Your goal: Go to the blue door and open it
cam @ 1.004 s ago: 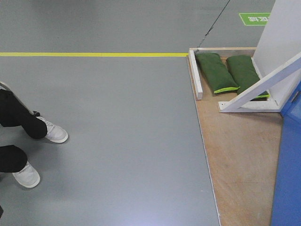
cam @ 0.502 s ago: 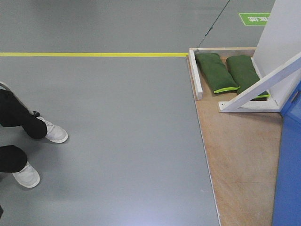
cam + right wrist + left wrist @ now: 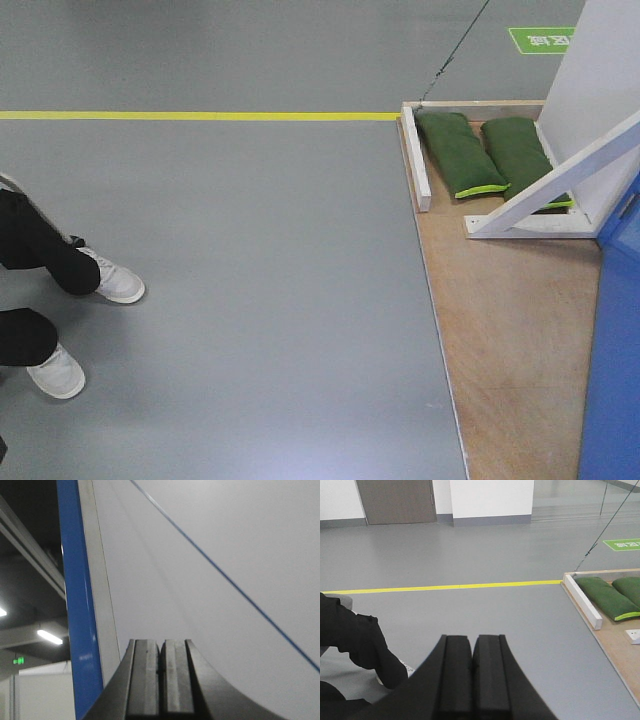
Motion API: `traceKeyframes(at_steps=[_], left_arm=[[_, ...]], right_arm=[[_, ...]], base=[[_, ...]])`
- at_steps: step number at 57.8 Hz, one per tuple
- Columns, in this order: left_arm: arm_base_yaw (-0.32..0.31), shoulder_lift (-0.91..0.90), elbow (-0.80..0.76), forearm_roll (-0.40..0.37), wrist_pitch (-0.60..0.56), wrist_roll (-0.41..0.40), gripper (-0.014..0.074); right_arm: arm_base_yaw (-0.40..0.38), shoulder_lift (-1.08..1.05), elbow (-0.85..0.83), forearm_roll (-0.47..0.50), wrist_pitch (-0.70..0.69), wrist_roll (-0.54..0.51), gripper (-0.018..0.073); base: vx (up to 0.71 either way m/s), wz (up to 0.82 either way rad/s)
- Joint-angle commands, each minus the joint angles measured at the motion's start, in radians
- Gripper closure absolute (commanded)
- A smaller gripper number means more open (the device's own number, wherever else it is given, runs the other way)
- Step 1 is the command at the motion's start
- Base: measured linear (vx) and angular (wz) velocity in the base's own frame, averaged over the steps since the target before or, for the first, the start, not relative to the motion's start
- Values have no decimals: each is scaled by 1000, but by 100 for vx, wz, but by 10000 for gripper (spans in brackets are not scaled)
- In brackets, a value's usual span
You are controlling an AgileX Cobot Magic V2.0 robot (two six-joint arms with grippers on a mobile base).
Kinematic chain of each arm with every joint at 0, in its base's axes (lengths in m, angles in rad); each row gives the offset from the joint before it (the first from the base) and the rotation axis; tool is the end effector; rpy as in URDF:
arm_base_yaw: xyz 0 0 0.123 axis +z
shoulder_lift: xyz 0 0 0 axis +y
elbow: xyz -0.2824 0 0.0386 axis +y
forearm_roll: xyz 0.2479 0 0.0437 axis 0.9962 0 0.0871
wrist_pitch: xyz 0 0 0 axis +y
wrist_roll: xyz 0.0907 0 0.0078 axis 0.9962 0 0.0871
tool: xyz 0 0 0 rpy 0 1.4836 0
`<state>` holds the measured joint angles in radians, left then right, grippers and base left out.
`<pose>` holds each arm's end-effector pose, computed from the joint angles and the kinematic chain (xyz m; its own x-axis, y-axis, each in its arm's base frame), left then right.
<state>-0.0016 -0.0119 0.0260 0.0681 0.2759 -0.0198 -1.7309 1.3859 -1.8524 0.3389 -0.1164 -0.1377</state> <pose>0.0548 0.0016 0.1800 -0.2014 0.0460 -0.9784 -0.0074 0.9988 0.0485 -0.0448 -0.2557 0.6141 0.0979 -0.6335 -0.7676 0.9817 -0.0653 0.1791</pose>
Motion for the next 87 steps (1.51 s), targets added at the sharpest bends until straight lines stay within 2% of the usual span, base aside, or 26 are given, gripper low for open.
traceKeyframes(at_steps=[1,9,30,40,46,57,77,87], left_arm=[[-7,-13,-26,-2,-85,-7,524],[-7,-13,-26,-2,-85,-7,524],[-7,-13,-26,-2,-85,-7,524],[-7,-13,-26,-2,-85,-7,524],[-7,-13,-26,-2,-85,-7,524],[-7,-13,-26,-2,-85,-7,524],[-7,-13,-26,-2,-85,-7,524],[-7,-13,-26,-2,-85,-7,524]], right_arm=[[-5,20,-22,-55,0,-6,547],[14,65,-22,-78,38,-6,547],[266,85,-22,-134,48,-6,547],[338,82,-22,-130,55,-3,547],[357,74,-22,-101,90,8,547],[357,52,-22,-9,258,13,547],[367,7,-22,161,420,12,547],[414,-15,-22,161,441,12,547]], base=[[0,0],[0,0],[0,0],[0,0],[0,0],[0,0],[0,0],[0,0]])
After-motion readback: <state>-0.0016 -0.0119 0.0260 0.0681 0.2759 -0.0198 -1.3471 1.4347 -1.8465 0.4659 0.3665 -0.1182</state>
